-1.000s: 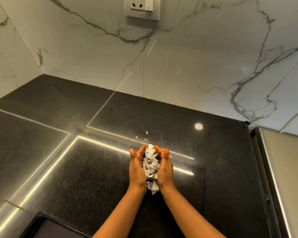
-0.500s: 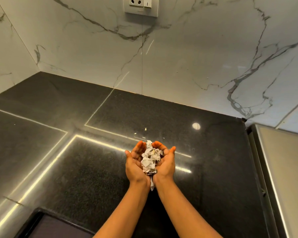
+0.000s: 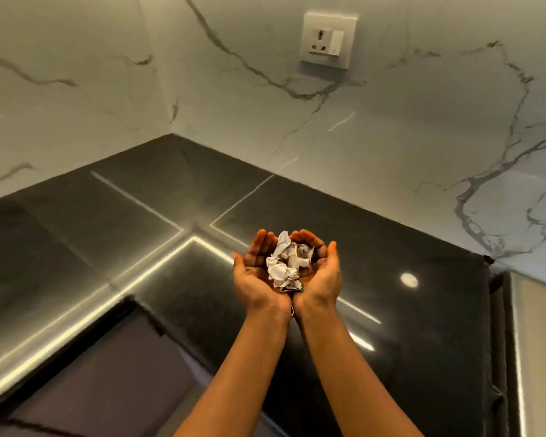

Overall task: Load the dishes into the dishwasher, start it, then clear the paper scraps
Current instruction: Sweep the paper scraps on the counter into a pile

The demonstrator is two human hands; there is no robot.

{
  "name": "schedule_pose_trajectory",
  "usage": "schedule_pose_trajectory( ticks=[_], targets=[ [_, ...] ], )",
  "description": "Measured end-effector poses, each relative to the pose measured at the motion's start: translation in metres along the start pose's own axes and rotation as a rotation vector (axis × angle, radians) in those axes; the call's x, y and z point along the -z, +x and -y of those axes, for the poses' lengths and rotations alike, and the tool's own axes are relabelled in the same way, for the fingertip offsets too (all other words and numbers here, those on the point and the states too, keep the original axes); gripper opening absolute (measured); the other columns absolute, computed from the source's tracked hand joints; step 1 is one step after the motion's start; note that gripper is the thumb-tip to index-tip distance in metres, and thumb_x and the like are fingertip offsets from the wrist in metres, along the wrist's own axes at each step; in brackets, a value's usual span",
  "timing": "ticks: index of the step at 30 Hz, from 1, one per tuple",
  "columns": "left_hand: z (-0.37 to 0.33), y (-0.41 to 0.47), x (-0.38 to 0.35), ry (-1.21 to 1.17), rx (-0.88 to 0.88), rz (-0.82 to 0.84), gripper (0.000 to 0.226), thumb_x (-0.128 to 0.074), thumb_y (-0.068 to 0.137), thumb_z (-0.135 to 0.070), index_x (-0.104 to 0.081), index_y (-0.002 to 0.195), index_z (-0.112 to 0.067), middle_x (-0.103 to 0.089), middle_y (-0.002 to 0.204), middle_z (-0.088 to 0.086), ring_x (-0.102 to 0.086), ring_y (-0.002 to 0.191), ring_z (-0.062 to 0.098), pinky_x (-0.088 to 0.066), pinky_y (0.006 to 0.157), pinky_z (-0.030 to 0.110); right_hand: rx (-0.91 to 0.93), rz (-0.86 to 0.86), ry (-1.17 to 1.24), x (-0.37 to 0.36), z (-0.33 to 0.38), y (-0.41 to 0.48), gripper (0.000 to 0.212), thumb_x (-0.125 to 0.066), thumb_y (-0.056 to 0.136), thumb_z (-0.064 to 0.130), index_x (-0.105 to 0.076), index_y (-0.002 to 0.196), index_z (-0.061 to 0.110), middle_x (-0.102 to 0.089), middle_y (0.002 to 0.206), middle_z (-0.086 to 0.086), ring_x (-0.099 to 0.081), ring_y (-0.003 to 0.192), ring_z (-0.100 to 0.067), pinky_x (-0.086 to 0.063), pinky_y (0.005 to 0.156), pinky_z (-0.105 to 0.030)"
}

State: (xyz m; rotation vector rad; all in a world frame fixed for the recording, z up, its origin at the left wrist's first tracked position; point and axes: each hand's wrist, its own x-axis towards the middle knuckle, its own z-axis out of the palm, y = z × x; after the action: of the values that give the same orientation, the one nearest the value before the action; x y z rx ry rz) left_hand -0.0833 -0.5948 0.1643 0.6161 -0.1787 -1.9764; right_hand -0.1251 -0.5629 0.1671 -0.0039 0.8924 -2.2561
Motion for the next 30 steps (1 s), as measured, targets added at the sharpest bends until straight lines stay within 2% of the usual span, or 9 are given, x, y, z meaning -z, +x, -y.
schedule_pose_trajectory(
  ticks=[3, 8, 12, 18, 20, 23, 25, 27, 30],
  targets=[
    [-0.037, -0.036, 0.029, -0.060, -0.115, -0.053, 0.059, -0.026, 0.101, -0.041, -0.071, 0.088, -0.006, -0.072, 0.084, 0.008, -0.066, 0.088, 0.022, -0.048, 0.094, 0.039, -0.131, 0.073, -0.015, -0.008, -0.023, -0.048, 0.051, -0.028, 0.099, 0.040, -0.065, 0.087, 0.007, -0.070, 0.081, -0.007, -0.067, 0.083, -0.023, -0.053, 0.080, -0.036],
    [-0.110, -0.094, 0.109, -0.124, -0.344, -0.250, 0.055, -0.027, 0.102, -0.039, -0.069, 0.090, -0.005, -0.073, 0.082, 0.007, -0.068, 0.082, 0.018, -0.051, 0.087, 0.035, -0.412, 0.148, -0.015, -0.012, -0.101, -0.136, 0.049, -0.027, 0.099, 0.038, -0.060, 0.084, 0.005, -0.067, 0.073, -0.007, -0.066, 0.075, -0.023, -0.051, 0.075, -0.034],
    [-0.158, -0.126, 0.195, -0.153, -0.451, -0.434, 0.053, -0.026, 0.102, -0.039, -0.066, 0.093, -0.005, -0.073, 0.078, 0.005, -0.069, 0.077, 0.016, -0.052, 0.080, 0.031, -0.610, 0.145, -0.100, 0.006, -0.180, -0.198, 0.048, -0.027, 0.100, 0.037, -0.060, 0.083, 0.006, -0.067, 0.072, -0.007, -0.067, 0.071, -0.022, -0.051, 0.071, -0.034],
    [-0.198, -0.154, 0.348, -0.187, -0.428, -0.731, 0.053, -0.027, 0.102, -0.041, -0.067, 0.093, -0.007, -0.073, 0.079, 0.005, -0.071, 0.073, 0.019, -0.052, 0.076, 0.035, -0.874, 0.000, -0.219, 0.071, -0.308, -0.268, 0.050, -0.030, 0.099, 0.039, -0.060, 0.080, 0.004, -0.065, 0.074, -0.011, -0.063, 0.075, -0.027, -0.050, 0.075, -0.037],
    [-0.207, -0.153, 0.405, -0.227, -0.409, -0.815, 0.054, -0.027, 0.102, -0.041, -0.067, 0.092, -0.006, -0.072, 0.078, 0.006, -0.072, 0.066, 0.019, -0.052, 0.078, 0.038, -0.927, -0.061, -0.272, 0.100, -0.359, -0.283, 0.048, -0.032, 0.098, 0.038, -0.060, 0.080, 0.003, -0.065, 0.075, -0.012, -0.062, 0.077, -0.029, -0.049, 0.078, -0.038],
    [-0.214, -0.134, 0.493, -0.302, -0.372, -0.883, 0.061, -0.027, 0.102, -0.041, -0.071, 0.077, -0.006, -0.071, 0.072, 0.009, -0.070, 0.061, 0.025, -0.050, 0.079, 0.042, -0.987, -0.091, -0.334, 0.145, -0.436, -0.296, 0.034, -0.040, 0.090, 0.028, -0.059, 0.076, 0.003, -0.063, 0.075, -0.015, -0.062, 0.069, -0.029, -0.049, 0.078, -0.037],
    [-0.217, -0.112, 0.542, -0.291, -0.306, -0.892, 0.059, -0.026, 0.101, -0.043, -0.069, 0.088, -0.005, -0.069, 0.089, 0.014, -0.066, 0.077, 0.031, -0.048, 0.082, 0.044, -1.025, -0.078, -0.365, 0.173, -0.485, -0.290, 0.038, -0.034, 0.093, 0.028, -0.059, 0.076, 0.004, -0.066, 0.066, -0.012, -0.064, 0.060, -0.025, -0.052, 0.069, -0.030],
    [-0.216, -0.089, 0.596, -0.218, -0.213, -0.880, 0.059, -0.023, 0.100, -0.048, -0.061, 0.113, -0.004, -0.060, 0.117, 0.018, -0.058, 0.102, 0.037, -0.040, 0.094, 0.046, -1.056, -0.007, -0.413, 0.205, -0.531, -0.275, 0.049, -0.027, 0.097, 0.040, -0.058, 0.083, 0.005, -0.068, 0.065, -0.010, -0.066, 0.060, -0.023, -0.055, 0.063, -0.027],
    [-0.215, -0.064, 0.663, -0.007, -0.029, -0.869, 0.072, -0.014, 0.099, -0.055, -0.044, 0.138, -0.002, -0.042, 0.145, 0.018, -0.039, 0.133, 0.036, -0.034, 0.098, 0.036, -1.147, 0.077, -0.715, 0.239, -0.573, -0.245, 0.065, -0.017, 0.097, 0.056, -0.058, 0.089, 0.008, -0.069, 0.059, -0.006, -0.066, 0.050, -0.017, -0.048, 0.042, -0.016]
  ],
)
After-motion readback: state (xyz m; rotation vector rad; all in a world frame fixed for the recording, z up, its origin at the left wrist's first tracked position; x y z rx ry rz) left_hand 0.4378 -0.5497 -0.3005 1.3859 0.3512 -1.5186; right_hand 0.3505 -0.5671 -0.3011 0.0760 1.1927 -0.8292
